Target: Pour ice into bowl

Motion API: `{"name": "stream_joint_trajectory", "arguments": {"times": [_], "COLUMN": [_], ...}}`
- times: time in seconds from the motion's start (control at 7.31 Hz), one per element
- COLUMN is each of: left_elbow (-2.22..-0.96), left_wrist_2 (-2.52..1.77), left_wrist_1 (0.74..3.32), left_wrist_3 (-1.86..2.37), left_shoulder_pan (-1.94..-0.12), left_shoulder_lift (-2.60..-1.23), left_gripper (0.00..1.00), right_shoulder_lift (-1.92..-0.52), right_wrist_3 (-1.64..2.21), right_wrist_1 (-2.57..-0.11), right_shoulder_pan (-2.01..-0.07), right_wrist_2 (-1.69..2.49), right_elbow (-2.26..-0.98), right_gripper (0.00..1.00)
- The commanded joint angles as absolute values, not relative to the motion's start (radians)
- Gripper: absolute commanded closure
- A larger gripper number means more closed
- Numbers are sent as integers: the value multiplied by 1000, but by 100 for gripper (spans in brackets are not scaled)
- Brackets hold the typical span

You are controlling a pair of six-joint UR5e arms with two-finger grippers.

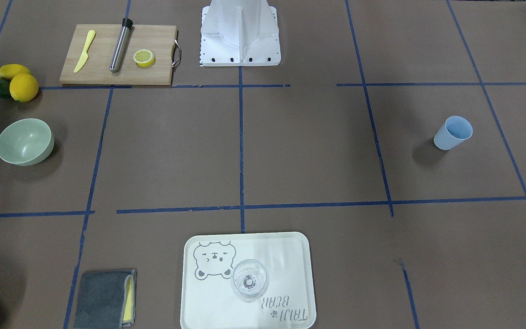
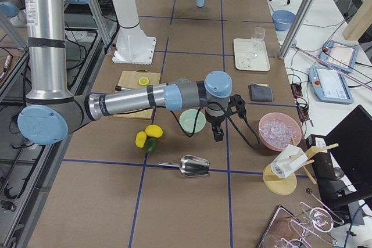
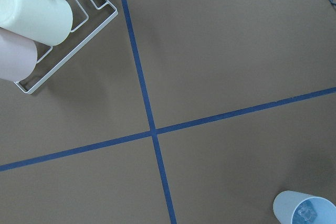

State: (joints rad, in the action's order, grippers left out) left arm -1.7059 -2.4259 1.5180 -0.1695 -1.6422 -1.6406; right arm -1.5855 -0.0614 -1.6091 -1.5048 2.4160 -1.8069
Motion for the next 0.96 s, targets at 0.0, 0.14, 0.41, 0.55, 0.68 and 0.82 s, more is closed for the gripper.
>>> {"name": "stream_joint_trajectory", "arguments": {"times": [0.0, 0.14, 0.41, 0.55, 0.68, 0.82], "left_elbow": [-1709, -1713, -1715, -1721, -1726, -1724], "left_wrist_2": [-2425, -2424, -2416, -2416, -2416, -2413], "left_wrist_1": [1517, 1517, 1517, 1516, 1514, 1514], "left_wrist_3": [-167, -167, -169, -169, -169, -169], "left_shoulder_pan": [-1643, -1643, -1643, -1644, -1644, -1644], "left_shoulder_lift": [-1629, -1628, -1629, -1625, -1623, -1621], "left_gripper": [0, 0, 0, 0, 0, 0], "right_shoulder_lift": [-1586, -1591, -1605, -1608, -1614, -1608], "right_wrist_3": [-63, -63, -61, -61, -63, -60], "right_wrist_1": [-1609, -1609, -1609, -1611, -1609, -1612], "right_shoulder_pan": [-1505, -1505, -1505, -1505, -1505, -1505], "right_wrist_2": [2415, 2414, 2416, 2416, 2416, 2415], "right_elbow": [-1805, -1804, -1807, -1807, -1810, -1812], "right_gripper": [0, 0, 0, 0, 0, 0]}}
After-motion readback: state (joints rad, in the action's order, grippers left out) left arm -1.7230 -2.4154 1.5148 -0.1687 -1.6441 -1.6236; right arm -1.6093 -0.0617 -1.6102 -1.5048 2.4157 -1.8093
